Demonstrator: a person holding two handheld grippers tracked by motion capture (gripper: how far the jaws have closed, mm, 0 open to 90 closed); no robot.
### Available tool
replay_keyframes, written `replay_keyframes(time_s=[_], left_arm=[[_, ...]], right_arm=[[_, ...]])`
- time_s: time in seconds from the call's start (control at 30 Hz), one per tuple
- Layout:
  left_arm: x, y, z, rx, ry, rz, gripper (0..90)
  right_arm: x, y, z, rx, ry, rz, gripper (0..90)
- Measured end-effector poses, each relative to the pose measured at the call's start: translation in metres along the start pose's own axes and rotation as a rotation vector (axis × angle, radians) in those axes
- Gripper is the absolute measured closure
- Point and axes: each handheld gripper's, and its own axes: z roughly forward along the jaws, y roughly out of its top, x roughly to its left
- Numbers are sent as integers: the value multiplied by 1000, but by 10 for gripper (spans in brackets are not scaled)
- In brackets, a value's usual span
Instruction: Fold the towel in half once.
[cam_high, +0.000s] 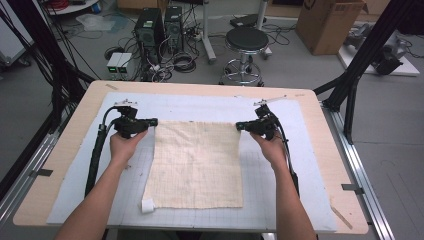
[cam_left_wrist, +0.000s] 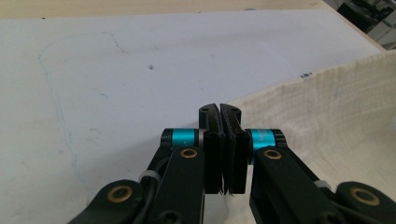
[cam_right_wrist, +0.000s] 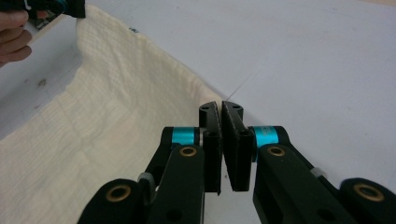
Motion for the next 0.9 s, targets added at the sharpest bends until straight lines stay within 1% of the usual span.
replay_keyframes(time_s=[0.07, 0.13, 0.2, 0.27, 0.37, 0.43, 0.5, 0.53, 0.6, 0.63, 0.7, 0.83, 0.9], left_arm=[[-1, -2, -1, 11, -5, 13, 877], [-2, -4, -3, 12, -5, 24, 876], [-1, -6, -6, 7, -21, 11, 877], [-2, -9, -7, 6, -22, 18, 877], [-3, -12, -10, 4, -40, 21, 876], [-5, -14, -12, 8, -47, 32, 877], [-8, -15, -13, 14, -56, 40, 877], [-9, -15, -14, 17, -60, 54, 877], [-12, -15, -16, 14, -77, 62, 877], [-13, -15, -17, 11, -83, 62, 876], [-17, -15, -18, 8, -96, 67, 877], [-23, -15, -21, 11, -113, 96, 877], [-25, -15, -24, 10, -117, 100, 876]], right_arm=[[2, 0, -2, -4, 6, -10, 869], [3, -1, -5, -14, 17, -4, 869], [2, -4, -7, -26, 35, 6, 869], [2, -7, -8, -21, 37, 8, 869], [1, -12, -10, -24, 49, 11, 869], [3, -16, -12, -34, 63, 19, 869], [5, -18, -14, -35, 71, 9, 869], [5, -19, -15, -39, 73, 8, 869], [7, -23, -17, -48, 85, 3, 869], [8, -24, -18, -37, 86, 5, 869], [12, -24, -19, -31, 87, -12, 869], [19, -22, -23, -42, 104, -28, 869], [20, -22, -24, -44, 108, -26, 869]])
